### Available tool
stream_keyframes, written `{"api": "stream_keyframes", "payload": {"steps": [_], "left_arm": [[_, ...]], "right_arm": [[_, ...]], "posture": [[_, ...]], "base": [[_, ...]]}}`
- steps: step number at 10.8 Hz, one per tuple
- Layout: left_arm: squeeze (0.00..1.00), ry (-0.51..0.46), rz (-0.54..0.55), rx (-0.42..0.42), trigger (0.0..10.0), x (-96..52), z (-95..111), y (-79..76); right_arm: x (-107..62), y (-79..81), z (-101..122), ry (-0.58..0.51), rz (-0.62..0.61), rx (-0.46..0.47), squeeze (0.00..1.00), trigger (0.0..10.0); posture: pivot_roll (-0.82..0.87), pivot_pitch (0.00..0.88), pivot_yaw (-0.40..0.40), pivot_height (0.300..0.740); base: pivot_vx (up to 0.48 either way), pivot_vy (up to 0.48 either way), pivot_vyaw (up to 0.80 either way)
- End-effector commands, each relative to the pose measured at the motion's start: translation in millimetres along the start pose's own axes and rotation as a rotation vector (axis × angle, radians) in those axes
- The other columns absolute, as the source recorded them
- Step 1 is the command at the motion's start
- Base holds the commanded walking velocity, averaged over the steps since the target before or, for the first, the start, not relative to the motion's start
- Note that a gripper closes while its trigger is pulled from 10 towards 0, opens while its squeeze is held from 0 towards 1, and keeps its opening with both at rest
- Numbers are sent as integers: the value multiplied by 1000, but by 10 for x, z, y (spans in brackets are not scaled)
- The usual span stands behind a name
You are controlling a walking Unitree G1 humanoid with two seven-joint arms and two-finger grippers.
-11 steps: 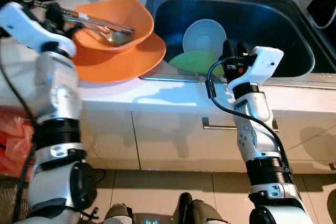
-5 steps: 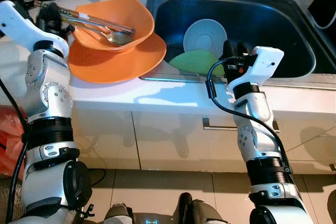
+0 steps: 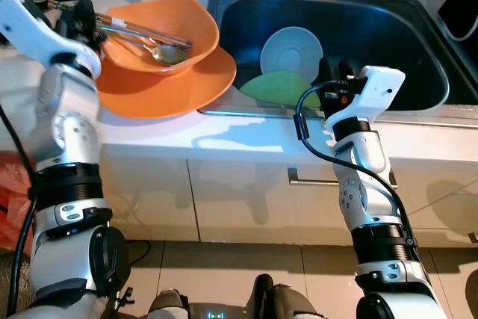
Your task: Kitchen organization
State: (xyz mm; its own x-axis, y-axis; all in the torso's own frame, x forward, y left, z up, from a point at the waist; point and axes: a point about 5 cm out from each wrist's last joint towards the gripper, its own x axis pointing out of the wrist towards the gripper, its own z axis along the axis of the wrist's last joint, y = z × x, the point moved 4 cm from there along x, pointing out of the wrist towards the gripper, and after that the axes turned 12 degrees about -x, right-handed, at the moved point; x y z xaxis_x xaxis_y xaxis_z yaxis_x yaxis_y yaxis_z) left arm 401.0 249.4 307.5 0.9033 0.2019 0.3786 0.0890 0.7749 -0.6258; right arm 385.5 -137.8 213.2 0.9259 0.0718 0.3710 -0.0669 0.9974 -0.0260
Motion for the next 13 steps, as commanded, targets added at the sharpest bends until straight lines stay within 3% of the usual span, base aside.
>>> {"api": "stream_keyframes", "payload": {"steps": [1,3,4,5,7,9,13], "left_arm": [[0,-25,-61,-6,10000,25,101,-182],[0,-51,-11,26,10000,36,180,-85],[0,-18,87,34,10000,43,100,156],[0,4,109,32,10000,45,53,210],[0,56,109,7,10000,58,-27,204],[0,114,110,-105,10000,89,-76,168],[0,129,73,-83,10000,93,-75,56]], "right_arm": [[12,-25,10,-1,-4,-6,0,10000],[15,-14,5,0,-2,-4,0,10000],[18,-12,8,0,-1,-4,0,10000],[19,-14,11,-1,-1,-5,0,10000],[17,-18,13,-2,0,-7,0,10000],[20,-25,15,-2,-1,-8,0,10000],[23,-13,17,-3,3,-5,0,10000]], "posture": [[123,191,-55,740],[125,190,-55,740],[124,189,-54,740],[119,187,-56,740],[116,187,-56,740],[119,185,-57,740],[117,179,-56,740]], "base": [[0,0,0],[0,0,0],[0,0,0],[0,0,0],[0,0,0],[0,0,0],[0,0,0]]}}
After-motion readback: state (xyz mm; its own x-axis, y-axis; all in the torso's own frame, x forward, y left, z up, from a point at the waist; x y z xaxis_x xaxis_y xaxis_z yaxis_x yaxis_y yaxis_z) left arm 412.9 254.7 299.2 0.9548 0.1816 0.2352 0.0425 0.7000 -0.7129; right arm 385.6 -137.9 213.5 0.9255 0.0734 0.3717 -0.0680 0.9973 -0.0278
